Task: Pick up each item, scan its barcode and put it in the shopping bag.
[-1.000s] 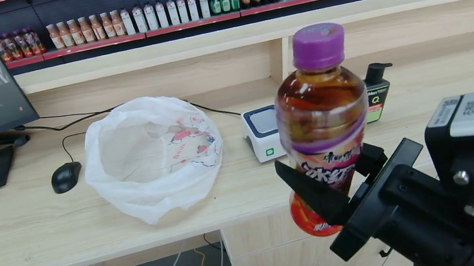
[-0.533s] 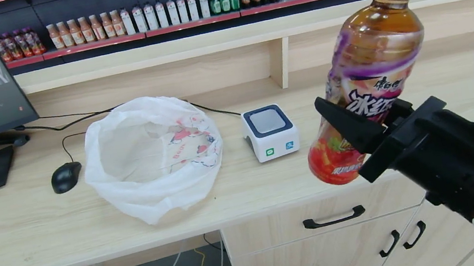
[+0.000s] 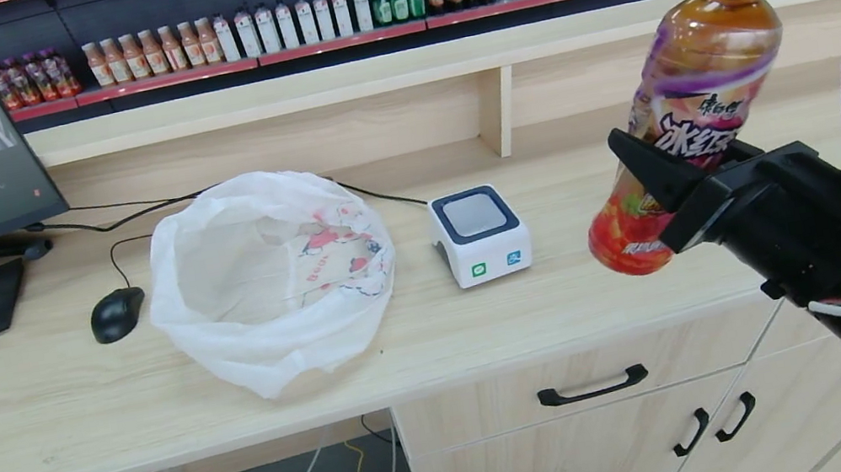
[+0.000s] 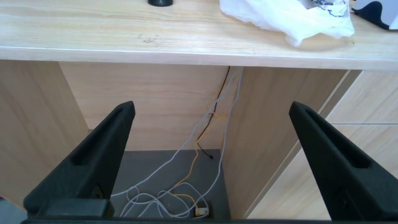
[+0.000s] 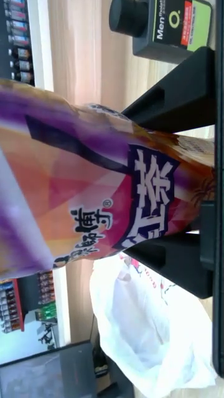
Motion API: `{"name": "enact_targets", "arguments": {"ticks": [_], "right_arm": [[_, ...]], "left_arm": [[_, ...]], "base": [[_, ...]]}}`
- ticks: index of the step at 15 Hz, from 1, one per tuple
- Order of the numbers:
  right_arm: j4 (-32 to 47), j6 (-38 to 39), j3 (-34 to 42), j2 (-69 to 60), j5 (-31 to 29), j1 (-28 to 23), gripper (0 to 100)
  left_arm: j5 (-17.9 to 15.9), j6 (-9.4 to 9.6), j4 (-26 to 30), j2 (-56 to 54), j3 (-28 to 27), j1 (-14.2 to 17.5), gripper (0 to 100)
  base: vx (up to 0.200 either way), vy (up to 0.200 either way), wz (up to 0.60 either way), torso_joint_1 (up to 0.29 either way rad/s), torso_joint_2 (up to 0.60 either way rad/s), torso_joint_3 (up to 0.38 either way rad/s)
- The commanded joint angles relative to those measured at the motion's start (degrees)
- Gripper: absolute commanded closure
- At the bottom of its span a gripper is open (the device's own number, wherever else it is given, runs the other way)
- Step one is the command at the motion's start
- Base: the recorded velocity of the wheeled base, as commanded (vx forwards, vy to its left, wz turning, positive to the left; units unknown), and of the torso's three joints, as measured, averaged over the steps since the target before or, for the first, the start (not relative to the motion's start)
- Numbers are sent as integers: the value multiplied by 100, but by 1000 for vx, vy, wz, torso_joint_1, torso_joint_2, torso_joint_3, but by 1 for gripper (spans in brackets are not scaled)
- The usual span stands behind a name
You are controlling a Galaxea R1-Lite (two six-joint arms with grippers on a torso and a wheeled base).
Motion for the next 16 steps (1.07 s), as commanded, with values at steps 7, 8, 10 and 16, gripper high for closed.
{"name": "enact_targets", "arguments": {"ticks": [7,8,10,16], "right_arm": [[-1,-114,-42,-20,27,-165,100],[-1,-184,-104,-73,80,-165,100],[-1,-263,-77,-117,387,-165,100],[-1,-254,116,-213,423,-165,100]], "left_arm": [[3,-11,0,0,0,1,0],[3,-11,0,0,0,1,0],[3,-11,0,0,0,1,0],[3,-2,0,0,0,1,0]], "base": [[0,0,0,0,0,0],[0,0,0,0,0,0],[0,0,0,0,0,0],[0,200,0,4,2,2]]}}
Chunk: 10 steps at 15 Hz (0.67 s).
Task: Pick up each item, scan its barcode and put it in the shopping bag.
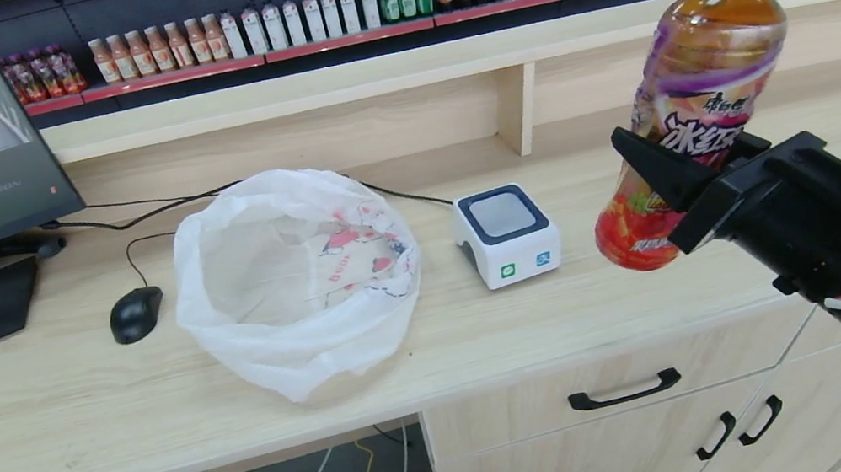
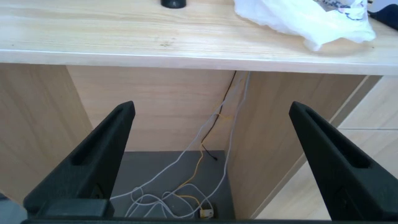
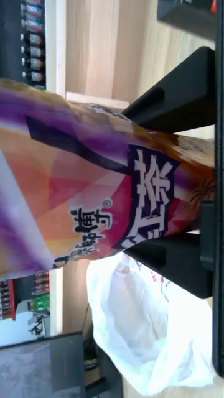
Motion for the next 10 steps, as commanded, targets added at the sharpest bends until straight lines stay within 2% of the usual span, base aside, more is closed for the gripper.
{"name": "enact_targets", "arguments": {"ticks": [1,2,6,10], "right_arm": [[-30,5,104,-108,-15,-10,100],[-30,14,174,-205,-6,-10,100],[-30,14,385,-425,-15,-10,100],[-30,58,209,-319,-15,-10,100]], "left_arm": [[3,0,0,-2,0,9,0],[3,0,0,-2,0,9,0],[3,0,0,-2,0,9,0],[3,0,0,-2,0,9,0]], "base": [[0,200,0,7,2,2],[0,200,0,-2,7,7],[0,0,0,0,0,0],[0,0,0,0,0,0]]}}
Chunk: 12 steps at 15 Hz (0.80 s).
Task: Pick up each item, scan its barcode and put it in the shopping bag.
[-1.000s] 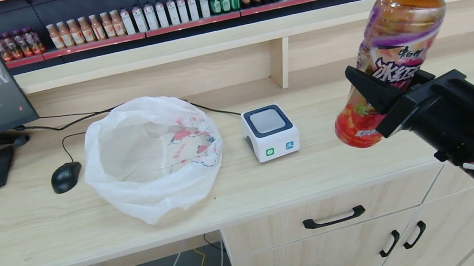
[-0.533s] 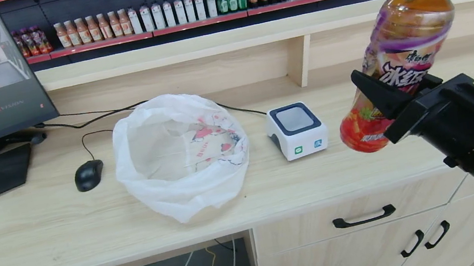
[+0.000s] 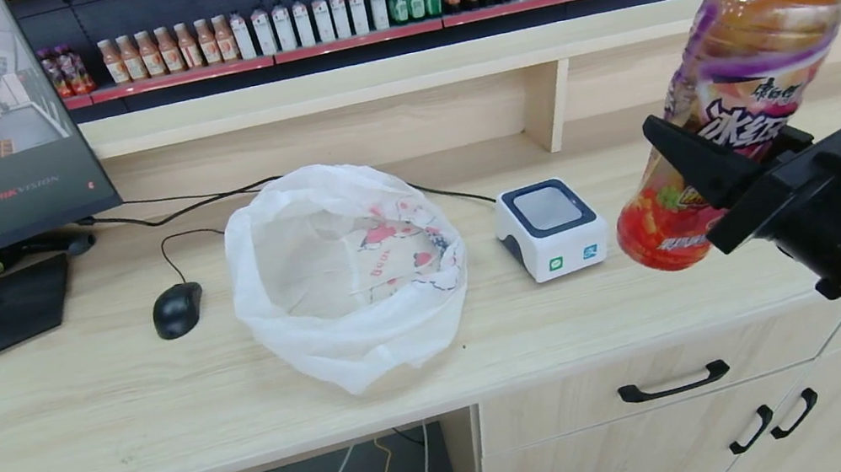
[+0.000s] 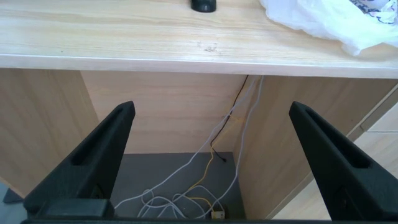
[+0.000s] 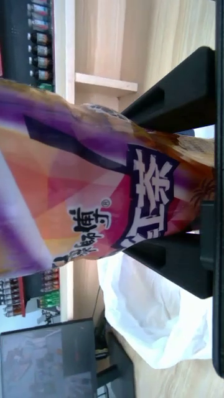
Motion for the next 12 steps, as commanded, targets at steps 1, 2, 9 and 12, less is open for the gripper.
{"name": "enact_targets", "arguments": {"ticks": [1,2,9,12], "right_arm": [[-9,131,-109,182,-2,-8,100],[-9,368,-197,314,-11,1,100],[430,3005,-2130,1290,-28,-78,100],[412,3611,-2315,1510,-2,-34,100]], "left_arm": [[2,-4,0,-2,0,4,0],[2,-4,0,-2,0,4,0],[2,-4,0,-2,0,4,0],[2,-4,0,-2,0,4,0]], "base": [[0,0,0,0,0,0],[0,0,0,0,0,0],[0,0,0,0,0,0],[0,0,0,0,0,0]]}}
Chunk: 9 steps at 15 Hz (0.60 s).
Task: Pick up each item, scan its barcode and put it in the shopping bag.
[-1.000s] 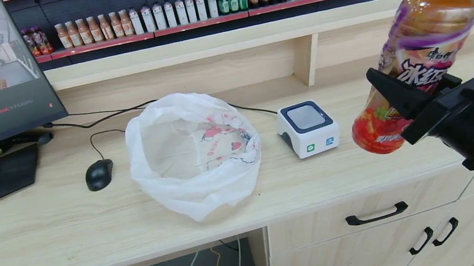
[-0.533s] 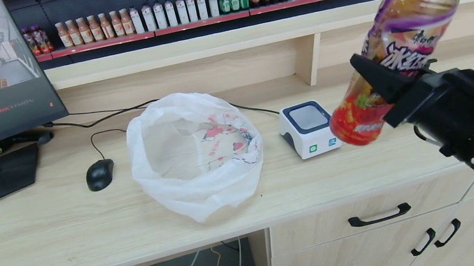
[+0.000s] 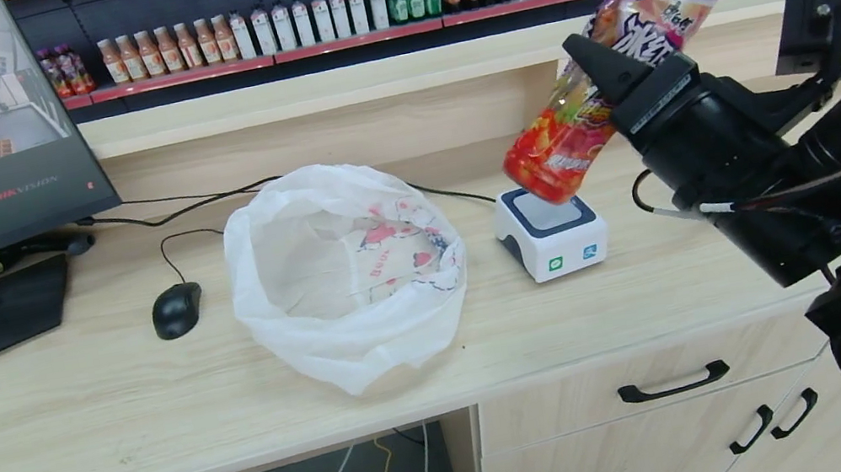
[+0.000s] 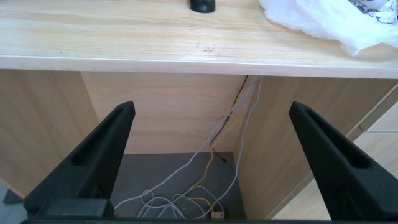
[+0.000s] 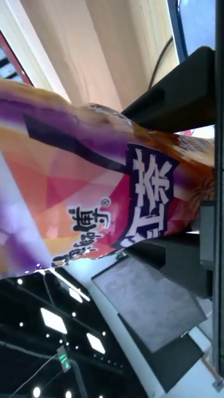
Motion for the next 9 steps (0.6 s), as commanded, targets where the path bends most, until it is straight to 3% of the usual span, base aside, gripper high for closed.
{"name": "enact_targets", "arguments": {"ticks": [1,9], "right_arm": [[-5,320,-283,296,1,23,100],[3,1076,-1074,1052,9,-214,100]], "left_arm": [[2,-4,0,0,0,1,0],[2,-4,0,0,0,1,0]], "base": [[0,0,0,0,0,0],[0,0,0,0,0,0]]}}
